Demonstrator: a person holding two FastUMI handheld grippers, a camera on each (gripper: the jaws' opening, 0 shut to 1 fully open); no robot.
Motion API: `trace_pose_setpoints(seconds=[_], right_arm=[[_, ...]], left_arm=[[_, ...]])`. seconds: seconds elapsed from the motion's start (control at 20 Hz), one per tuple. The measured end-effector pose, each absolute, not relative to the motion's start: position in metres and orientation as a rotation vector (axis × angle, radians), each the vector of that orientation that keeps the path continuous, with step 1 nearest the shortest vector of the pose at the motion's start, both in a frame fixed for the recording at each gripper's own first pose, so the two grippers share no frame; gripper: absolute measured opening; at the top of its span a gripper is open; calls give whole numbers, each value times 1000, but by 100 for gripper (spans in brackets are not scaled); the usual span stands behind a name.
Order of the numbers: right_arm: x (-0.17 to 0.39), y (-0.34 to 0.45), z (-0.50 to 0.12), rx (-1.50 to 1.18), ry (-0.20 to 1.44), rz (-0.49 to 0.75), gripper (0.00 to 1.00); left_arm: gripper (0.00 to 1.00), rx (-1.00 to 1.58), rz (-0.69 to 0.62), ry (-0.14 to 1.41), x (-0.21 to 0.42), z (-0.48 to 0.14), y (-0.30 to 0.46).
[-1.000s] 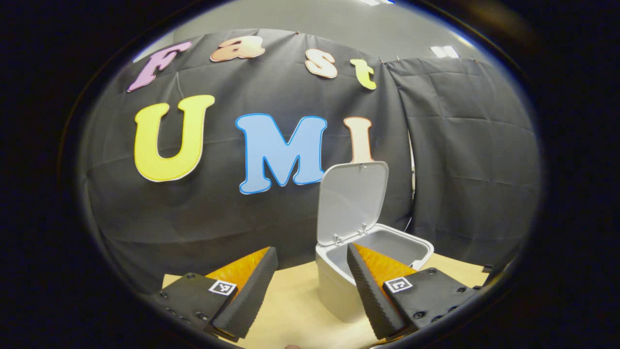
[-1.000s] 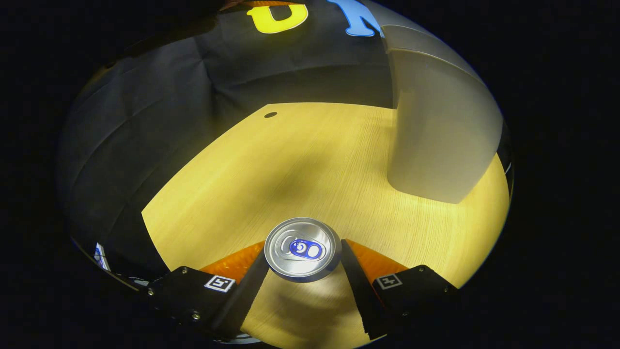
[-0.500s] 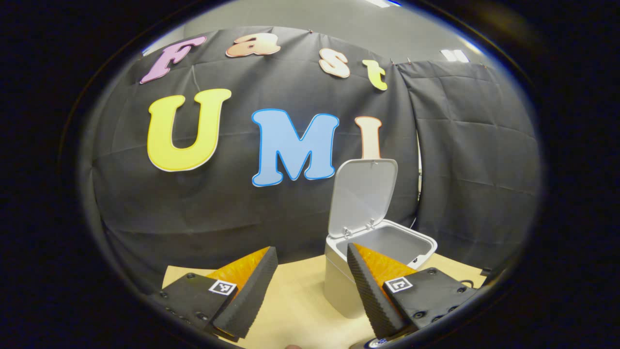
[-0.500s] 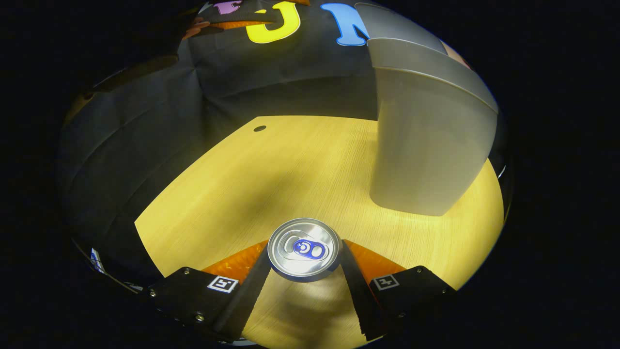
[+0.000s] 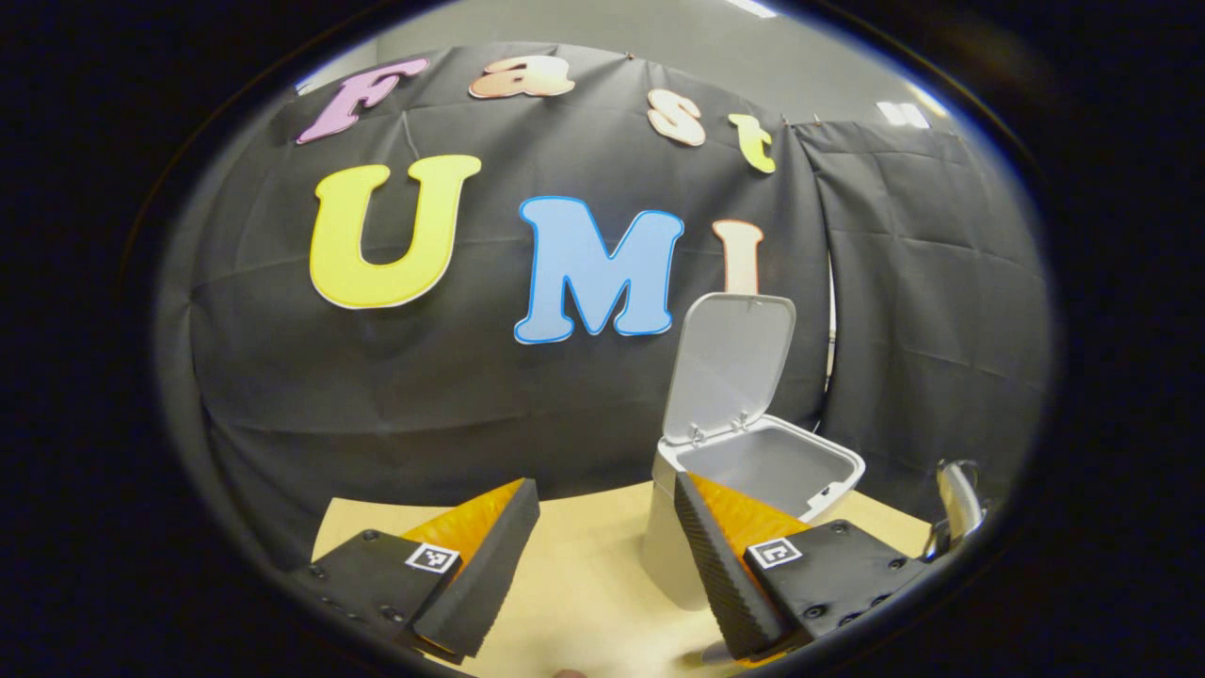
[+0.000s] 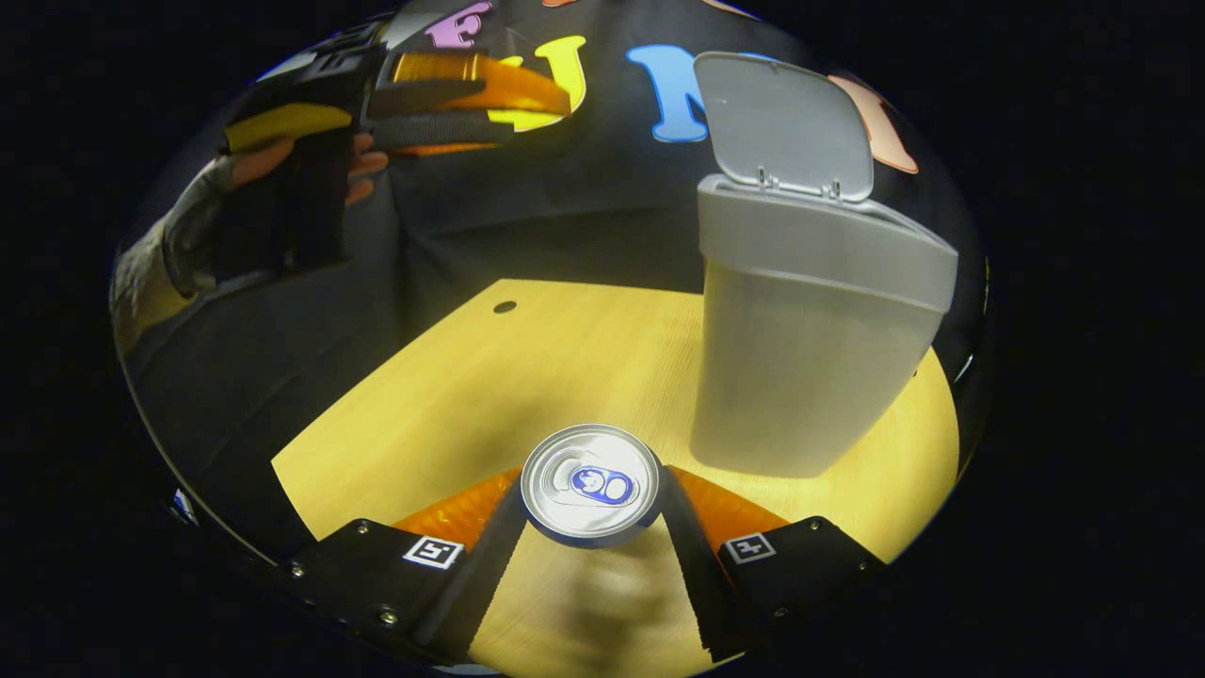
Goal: Press the lid of the desktop garbage bin to open it, pick up the crumpled paper on the desktop and throw it into the bin, then pick up the pop can on the desktop and drop it into the bin, and finally close the garbage bin lid.
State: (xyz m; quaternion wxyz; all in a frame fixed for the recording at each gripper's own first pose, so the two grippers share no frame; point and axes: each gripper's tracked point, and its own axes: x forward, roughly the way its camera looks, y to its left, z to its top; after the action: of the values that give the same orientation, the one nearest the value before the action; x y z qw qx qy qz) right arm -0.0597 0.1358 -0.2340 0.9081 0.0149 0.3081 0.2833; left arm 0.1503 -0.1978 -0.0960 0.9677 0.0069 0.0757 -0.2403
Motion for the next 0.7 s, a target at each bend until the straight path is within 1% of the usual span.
trace_pose_setpoints(seconds=[0.45,0.7], right_arm=[[-19,130,-115,91,390,579,85],[-4,125,-60,111,266,571,85]], left_arm=[[96,5,-438,185,147,-114,-176],[96,-3,-424,198,145,-120,-170]])
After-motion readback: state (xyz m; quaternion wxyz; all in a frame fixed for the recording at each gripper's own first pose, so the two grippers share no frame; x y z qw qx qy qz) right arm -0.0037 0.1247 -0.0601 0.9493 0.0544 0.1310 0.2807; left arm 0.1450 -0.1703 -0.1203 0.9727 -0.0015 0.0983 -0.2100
